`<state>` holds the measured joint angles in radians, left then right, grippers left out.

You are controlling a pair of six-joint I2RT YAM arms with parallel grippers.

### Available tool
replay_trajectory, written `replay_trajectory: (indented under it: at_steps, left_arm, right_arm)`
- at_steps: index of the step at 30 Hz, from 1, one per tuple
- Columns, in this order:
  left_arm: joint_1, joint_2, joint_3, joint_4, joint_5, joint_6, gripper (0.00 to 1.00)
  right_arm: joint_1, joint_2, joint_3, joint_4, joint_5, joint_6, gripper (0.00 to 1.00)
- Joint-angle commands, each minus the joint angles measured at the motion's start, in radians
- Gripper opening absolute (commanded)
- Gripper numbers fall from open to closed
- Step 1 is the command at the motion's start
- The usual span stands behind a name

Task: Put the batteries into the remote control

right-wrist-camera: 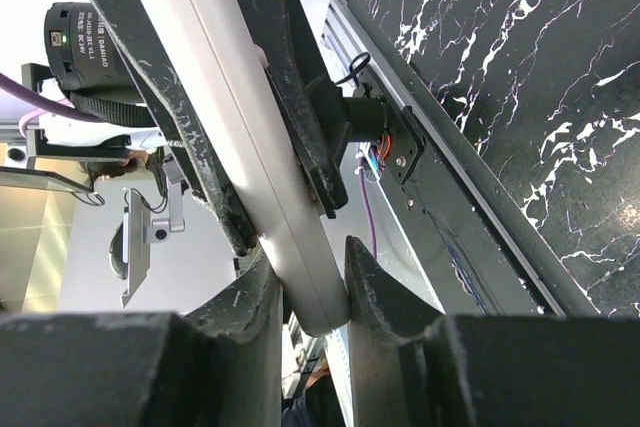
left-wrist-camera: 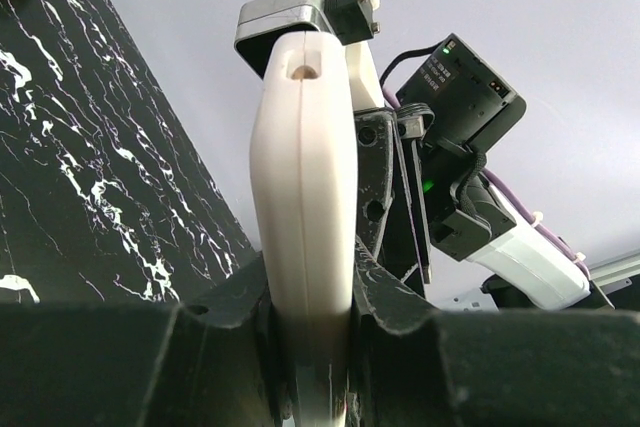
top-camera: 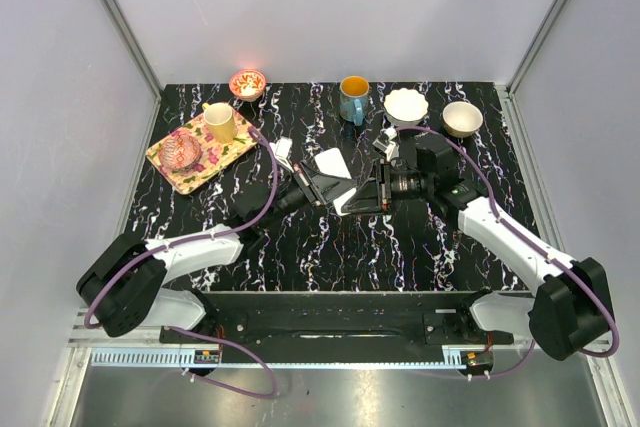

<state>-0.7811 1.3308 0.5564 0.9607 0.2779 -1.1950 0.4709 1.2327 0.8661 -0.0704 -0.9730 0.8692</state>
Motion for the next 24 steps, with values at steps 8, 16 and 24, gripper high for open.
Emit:
replay_trajectory:
  at_steps: [8, 16, 24]
  left_arm:
    - [-0.084, 0.024, -0.018, 0.134, 0.29, -0.021, 0.4]
    - [-0.007, 0.013, -0.036, 0.197, 0.277, -0.081, 0.4]
    - [0.054, 0.021, -0.039, 0.233, 0.279, -0.115, 0.36]
  right_arm:
    - [-0.006, -0.028, 0.053, 0.045, 0.146, -0.067, 0.0]
    - [-0.008, -0.067, 0.011, -0.028, 0.145, -0.119, 0.0]
    - [-0.008, -0.09, -0.013, -0.066, 0.125, -0.151, 0.0]
